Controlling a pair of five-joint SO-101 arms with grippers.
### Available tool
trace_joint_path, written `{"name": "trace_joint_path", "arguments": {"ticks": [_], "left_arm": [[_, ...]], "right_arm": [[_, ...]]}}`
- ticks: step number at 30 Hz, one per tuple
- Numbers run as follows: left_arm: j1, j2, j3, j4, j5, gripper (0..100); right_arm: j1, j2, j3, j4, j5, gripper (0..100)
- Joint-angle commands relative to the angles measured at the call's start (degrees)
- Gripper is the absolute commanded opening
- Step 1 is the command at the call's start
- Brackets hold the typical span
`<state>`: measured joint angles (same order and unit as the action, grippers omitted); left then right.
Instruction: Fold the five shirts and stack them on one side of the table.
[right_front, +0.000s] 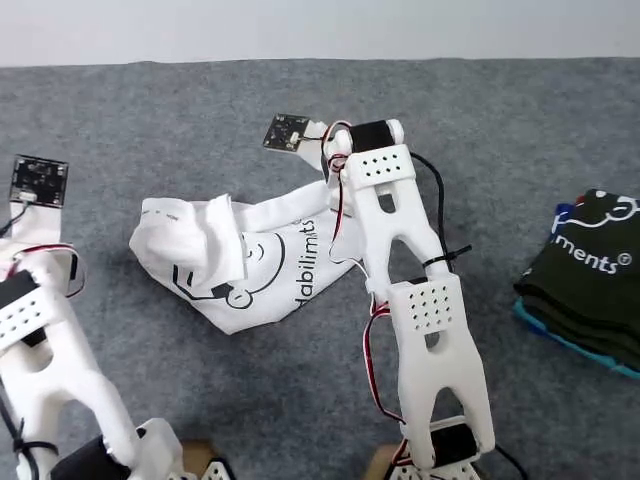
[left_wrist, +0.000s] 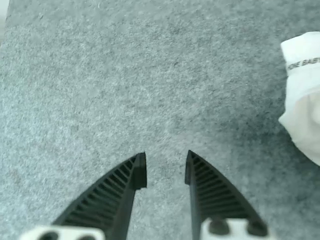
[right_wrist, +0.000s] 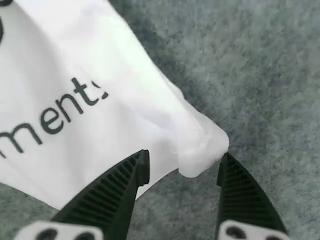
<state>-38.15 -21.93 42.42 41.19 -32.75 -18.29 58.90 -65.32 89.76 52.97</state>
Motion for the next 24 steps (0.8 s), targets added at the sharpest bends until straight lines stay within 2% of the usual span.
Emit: {"name": "trace_joint_path", "arguments": {"ticks": [1,5,17,24], "left_arm": [[1.1,-0.2,-1.9,-1.0,0.6,13],[1.2,0.0,-1.9,-1.0,0.6,13],[1.1,-0.1,0.7,-1.2,0.5,13],[1.1,-0.1,0.6,-1.2,0.5,13]], "right_arm": [[0.3,-3.5,-3.0,-0.7,1.8,23.1],[0.1,-4.8,-3.0,-1.0,4.4,23.1],[0.1,-5.0,-3.0,-10.3,4.8,23.1],[-0.8,-2.2,-2.9,-10.7,8.4,23.1]]}}
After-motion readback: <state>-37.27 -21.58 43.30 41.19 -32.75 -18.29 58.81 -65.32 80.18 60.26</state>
